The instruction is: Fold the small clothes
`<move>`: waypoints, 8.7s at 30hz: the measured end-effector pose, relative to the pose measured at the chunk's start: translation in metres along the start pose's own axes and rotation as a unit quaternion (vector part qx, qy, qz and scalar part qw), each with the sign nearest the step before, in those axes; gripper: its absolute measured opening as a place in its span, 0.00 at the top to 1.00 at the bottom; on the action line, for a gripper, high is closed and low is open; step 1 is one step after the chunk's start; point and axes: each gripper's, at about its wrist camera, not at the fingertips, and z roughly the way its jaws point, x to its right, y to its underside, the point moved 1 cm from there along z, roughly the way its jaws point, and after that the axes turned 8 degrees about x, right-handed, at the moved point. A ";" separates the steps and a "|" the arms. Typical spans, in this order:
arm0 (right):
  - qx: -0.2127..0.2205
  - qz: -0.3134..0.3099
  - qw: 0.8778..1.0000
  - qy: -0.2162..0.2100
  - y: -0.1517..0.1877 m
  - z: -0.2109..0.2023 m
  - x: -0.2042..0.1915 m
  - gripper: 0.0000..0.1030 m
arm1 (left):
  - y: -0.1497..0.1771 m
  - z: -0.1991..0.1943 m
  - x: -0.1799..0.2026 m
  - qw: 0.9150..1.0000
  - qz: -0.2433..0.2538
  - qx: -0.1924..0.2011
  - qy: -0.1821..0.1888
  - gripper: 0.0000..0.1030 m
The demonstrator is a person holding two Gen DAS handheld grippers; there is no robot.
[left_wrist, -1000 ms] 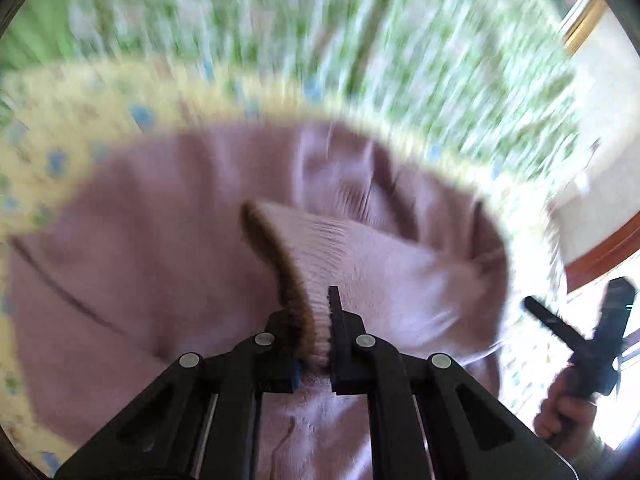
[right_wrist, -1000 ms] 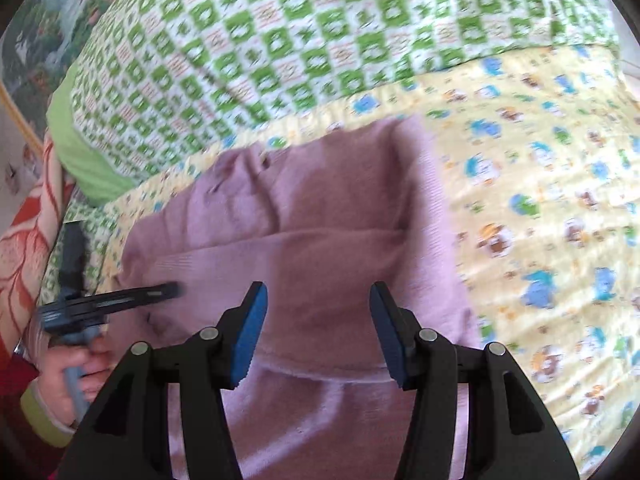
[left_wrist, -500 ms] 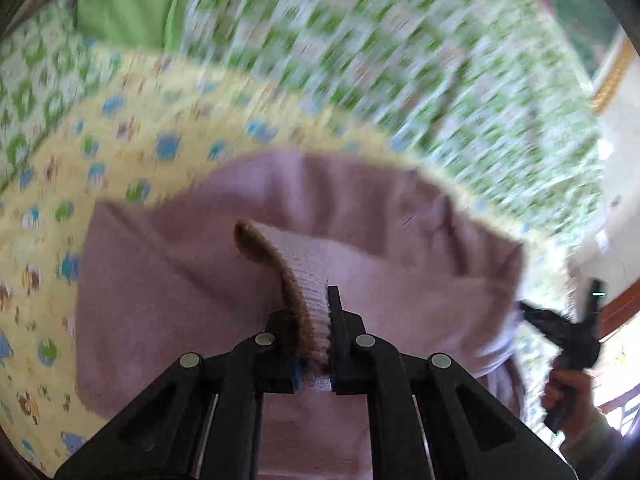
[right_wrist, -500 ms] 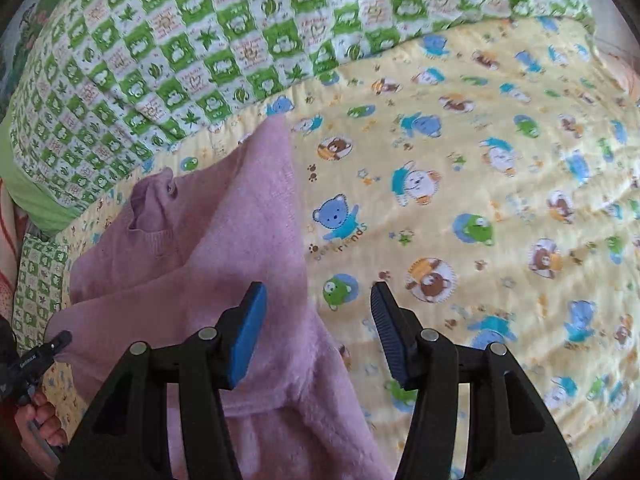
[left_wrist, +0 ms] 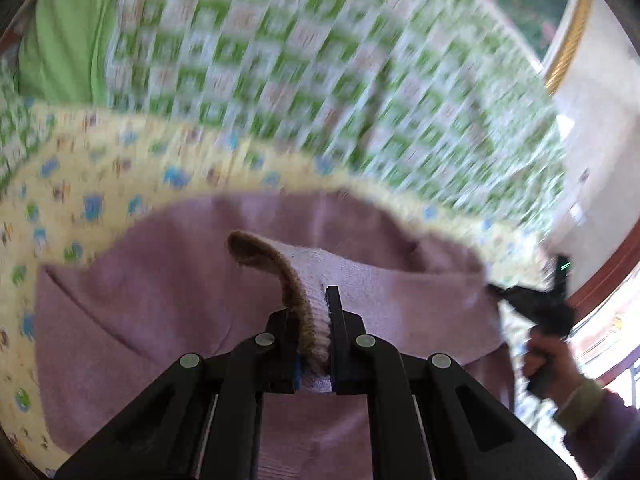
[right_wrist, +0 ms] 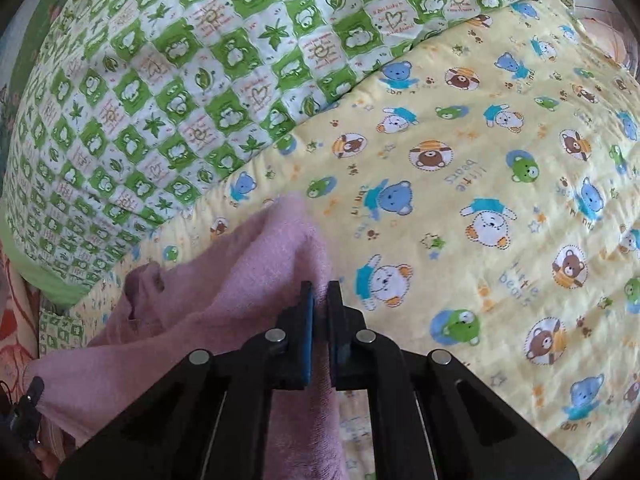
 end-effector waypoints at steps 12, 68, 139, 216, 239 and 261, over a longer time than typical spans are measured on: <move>-0.010 -0.054 0.998 0.014 -0.005 -0.007 -0.019 0.72 | 0.028 0.036 -0.046 0.995 -0.036 -0.073 -0.052 0.39; -0.031 -0.087 0.991 0.095 0.050 -0.027 -0.035 0.84 | 0.056 0.006 -0.056 0.988 -0.020 -0.146 -0.050 0.72; -0.111 -0.032 0.986 -0.121 0.113 -0.020 -0.106 0.55 | 0.060 -0.027 -0.057 0.981 0.084 -0.095 -0.147 0.58; -0.210 -0.218 0.911 -0.279 0.101 0.061 -0.354 0.68 | 0.060 -0.037 -0.100 0.967 -0.231 -0.087 -0.065 0.41; -0.251 -0.135 0.923 -0.258 0.113 0.158 -0.400 0.95 | 0.056 0.010 -0.107 0.956 -0.280 -0.065 -0.054 0.91; -0.198 -0.227 0.911 -0.281 0.094 0.127 -0.379 0.92 | 0.052 -0.036 -0.120 0.974 -0.197 -0.054 -0.101 0.65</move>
